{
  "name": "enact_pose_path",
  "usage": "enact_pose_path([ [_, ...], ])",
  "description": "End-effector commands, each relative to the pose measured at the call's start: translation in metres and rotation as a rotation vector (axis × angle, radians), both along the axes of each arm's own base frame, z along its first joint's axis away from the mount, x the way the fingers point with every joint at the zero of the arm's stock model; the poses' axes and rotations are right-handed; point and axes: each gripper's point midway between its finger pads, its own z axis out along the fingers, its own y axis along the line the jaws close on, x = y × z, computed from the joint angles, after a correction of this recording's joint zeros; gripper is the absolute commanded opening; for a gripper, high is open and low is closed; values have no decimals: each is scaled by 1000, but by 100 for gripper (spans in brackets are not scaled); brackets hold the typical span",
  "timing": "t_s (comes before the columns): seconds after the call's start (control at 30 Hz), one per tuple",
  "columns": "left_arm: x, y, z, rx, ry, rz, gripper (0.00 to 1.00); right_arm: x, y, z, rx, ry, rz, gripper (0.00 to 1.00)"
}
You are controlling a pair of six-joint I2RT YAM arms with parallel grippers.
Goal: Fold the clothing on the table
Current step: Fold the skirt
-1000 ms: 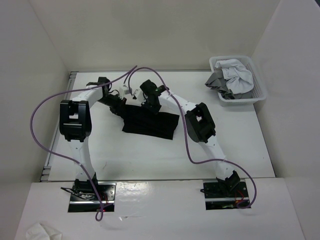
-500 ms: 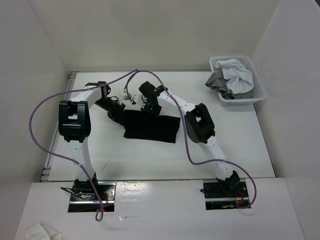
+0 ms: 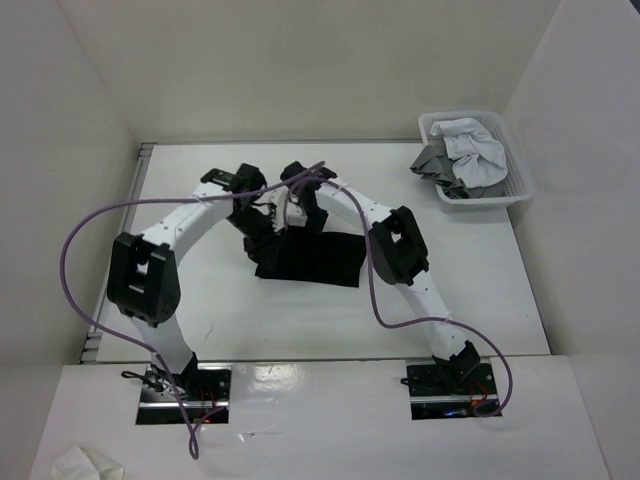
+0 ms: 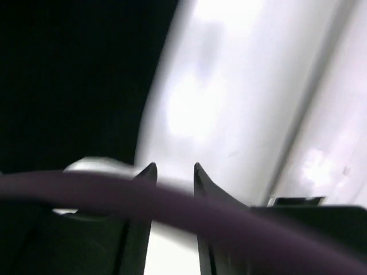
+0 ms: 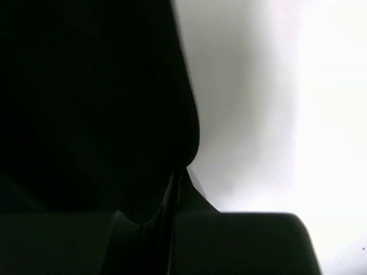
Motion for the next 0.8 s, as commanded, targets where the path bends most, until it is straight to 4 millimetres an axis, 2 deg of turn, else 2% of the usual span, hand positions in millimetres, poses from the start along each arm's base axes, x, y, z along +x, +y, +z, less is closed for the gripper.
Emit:
enact_pose_path([
  [0.0, -107, -72, 65, -282, 70, -341, 40, 44, -3, -21, 31, -125, -237, 0],
  [0.03, -121, -78, 65, -293, 91, -377, 40, 44, -3, -21, 31, -125, -237, 0],
  [0.1, -137, -77, 58, -298, 153, -373, 40, 44, -3, -21, 31, -125, -237, 0],
  [0.17, -139, -75, 55, -281, 168, -363, 43, 45, -4, -21, 24, -132, -240, 0],
  [0.2, -131, -70, 53, -256, 169, -314, 49, 45, -4, -21, 24, -132, -240, 0],
  [0.3, -90, -60, 49, -222, 75, -177, 72, 44, -7, -23, 12, -131, -242, 0],
  [0.37, -53, -46, 59, -203, -44, -49, 83, 42, -11, -25, -1, -136, -259, 3],
  [0.4, -38, -42, 67, -207, -96, 0, 87, 47, -12, -24, -5, -160, -266, 24],
  [0.43, -21, -37, 75, -208, -157, 68, 89, 45, -13, -21, -5, -160, -266, 36],
  [0.47, -6, -32, 85, -217, -204, 127, 91, 47, -11, -21, 6, -166, -278, 53],
  [0.5, 11, -18, 91, -216, -241, 215, 97, 52, -17, -16, 8, -177, -301, 78],
  [0.53, 26, -13, 99, -230, -291, 259, 97, 51, -16, -16, 14, -175, -318, 85],
  [0.57, 34, -6, 100, -227, -285, 333, 99, 60, -25, -13, 23, -181, -352, 91],
  [0.6, 52, 6, 105, -231, -325, 404, 99, 69, -29, -7, 34, -208, -381, 95],
  [0.63, 55, 12, 101, -218, -321, 440, 100, 74, -33, -6, 38, -220, -402, 99],
  [0.73, 64, 27, 90, -191, -328, 537, 100, 94, -41, 14, 78, -261, -466, 99],
  [0.77, 62, 29, 82, -171, -308, 558, 100, 99, -38, 30, 102, -284, -467, 99],
])
